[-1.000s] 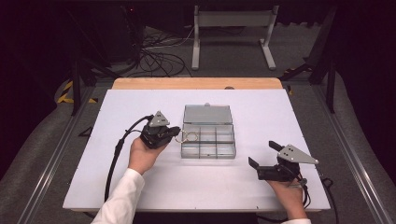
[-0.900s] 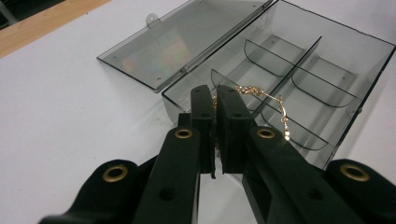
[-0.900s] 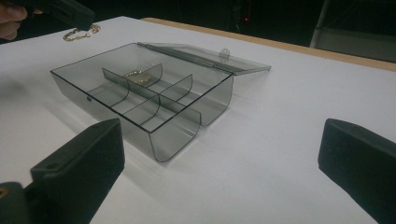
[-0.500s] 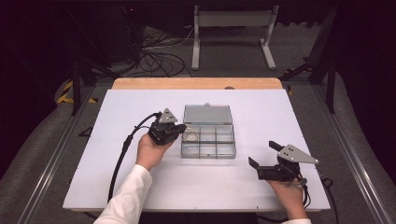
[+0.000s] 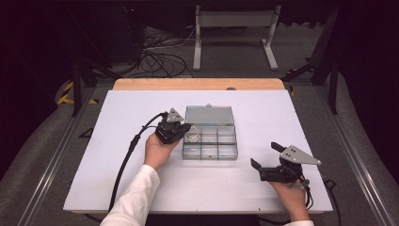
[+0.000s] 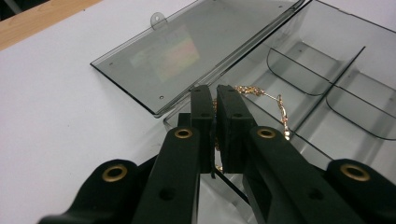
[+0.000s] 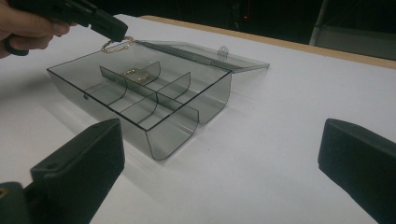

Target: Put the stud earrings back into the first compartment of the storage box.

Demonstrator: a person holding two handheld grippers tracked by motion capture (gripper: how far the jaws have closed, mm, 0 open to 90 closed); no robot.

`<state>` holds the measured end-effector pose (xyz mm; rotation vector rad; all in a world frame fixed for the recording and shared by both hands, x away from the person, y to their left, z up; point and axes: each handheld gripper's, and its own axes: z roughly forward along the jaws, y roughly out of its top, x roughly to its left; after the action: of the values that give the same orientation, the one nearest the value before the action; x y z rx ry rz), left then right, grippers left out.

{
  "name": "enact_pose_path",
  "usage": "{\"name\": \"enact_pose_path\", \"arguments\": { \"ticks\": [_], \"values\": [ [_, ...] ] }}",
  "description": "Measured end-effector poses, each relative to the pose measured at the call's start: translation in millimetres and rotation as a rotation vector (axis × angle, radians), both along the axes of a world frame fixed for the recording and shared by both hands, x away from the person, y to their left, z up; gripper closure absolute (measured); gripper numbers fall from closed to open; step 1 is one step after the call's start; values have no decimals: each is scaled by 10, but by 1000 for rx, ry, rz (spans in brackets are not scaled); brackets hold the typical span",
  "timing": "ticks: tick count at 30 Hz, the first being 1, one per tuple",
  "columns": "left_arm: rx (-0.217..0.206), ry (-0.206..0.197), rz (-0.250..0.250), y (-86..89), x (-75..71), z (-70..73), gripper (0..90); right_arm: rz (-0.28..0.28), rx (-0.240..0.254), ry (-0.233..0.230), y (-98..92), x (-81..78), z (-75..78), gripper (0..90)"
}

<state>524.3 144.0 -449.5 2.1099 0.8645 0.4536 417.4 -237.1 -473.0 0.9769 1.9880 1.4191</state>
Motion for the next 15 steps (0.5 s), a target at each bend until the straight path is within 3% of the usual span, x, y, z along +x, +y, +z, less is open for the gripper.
{"name": "enact_pose_path", "arguments": {
  "ticks": [10,12,13,15],
  "values": [
    [17,-8,12,-36,35,-62,860,1,0,4,1,0,-1,14],
    [5,-13,2,-39,32,-65,852,3,0,4,-1,2,-1,14],
    [13,-25,3,-35,28,-56,832,3,0,4,-1,2,-1,14],
    [-22,-25,-1,-36,13,-36,682,6,-6,3,-3,4,-2,14]
  ]
}}
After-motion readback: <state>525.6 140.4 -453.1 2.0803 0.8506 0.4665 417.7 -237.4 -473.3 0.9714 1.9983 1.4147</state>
